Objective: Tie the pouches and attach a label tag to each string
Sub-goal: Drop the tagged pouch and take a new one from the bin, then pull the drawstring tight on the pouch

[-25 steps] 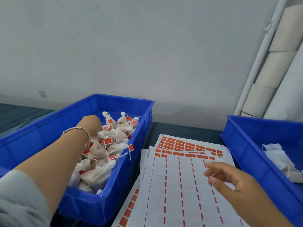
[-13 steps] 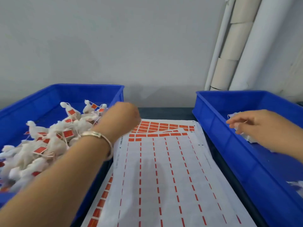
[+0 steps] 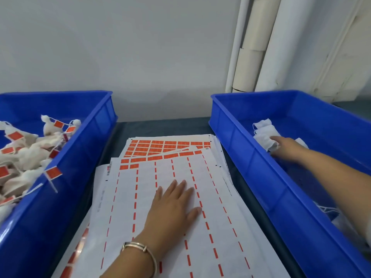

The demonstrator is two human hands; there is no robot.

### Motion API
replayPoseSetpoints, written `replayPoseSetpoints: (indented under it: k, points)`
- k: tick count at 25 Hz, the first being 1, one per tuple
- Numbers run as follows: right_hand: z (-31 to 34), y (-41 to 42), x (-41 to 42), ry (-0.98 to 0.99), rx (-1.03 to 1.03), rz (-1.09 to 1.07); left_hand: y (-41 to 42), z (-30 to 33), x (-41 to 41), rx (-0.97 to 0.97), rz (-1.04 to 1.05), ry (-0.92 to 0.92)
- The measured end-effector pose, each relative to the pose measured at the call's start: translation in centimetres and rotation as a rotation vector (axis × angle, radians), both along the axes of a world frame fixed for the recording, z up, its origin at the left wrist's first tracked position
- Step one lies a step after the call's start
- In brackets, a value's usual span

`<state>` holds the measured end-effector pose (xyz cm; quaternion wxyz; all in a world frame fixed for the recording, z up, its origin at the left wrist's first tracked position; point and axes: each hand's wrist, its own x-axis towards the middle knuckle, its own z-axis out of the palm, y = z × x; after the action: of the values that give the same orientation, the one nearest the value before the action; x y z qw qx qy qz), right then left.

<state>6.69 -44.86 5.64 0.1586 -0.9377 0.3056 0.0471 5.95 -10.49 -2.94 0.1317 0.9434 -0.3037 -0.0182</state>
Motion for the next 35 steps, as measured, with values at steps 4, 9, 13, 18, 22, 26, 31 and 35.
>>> replayPoseSetpoints:
  k: [4, 9, 13, 18, 22, 26, 31, 35]
  points:
    - [-1.0, 0.4, 3.2, -0.249, 0.338, -0.330, -0.1, 0.0, -0.2, -0.020, 0.035, -0.007]
    - [-1.3, -0.2, 4.2, -0.848, 0.940, -0.760, -0.1, 0.1, -0.2, -0.055, 0.051, 0.006]
    - [1.0, 0.3, 2.9, -0.736, 0.796, -0.434, -0.2, 0.0, 0.1, -0.051, 0.050, 0.020]
    - [7.7, 4.1, 1.8, -0.927, 0.647, -0.109, 0.1, -0.1, 0.3, -0.142, 0.018, 0.035]
    - [10.6, 10.2, 1.9, -0.909, 0.746, 0.174, 0.6, 1.6, 0.3, -0.601, 0.136, 0.226]
    - [8.7, 18.6, 2.6, -0.573, 0.672, 0.458, 1.7, 3.2, 0.9, -0.983, 0.339, 0.252]
    - [2.8, 23.9, 2.3, -0.253, 0.540, 0.684, 2.4, 4.0, 1.4, -1.070, 0.401, 0.163]
    - [0.7, 24.1, 1.1, -0.344, 0.548, 0.713, 2.7, 4.5, 2.0, -0.952, 0.355, 0.184]
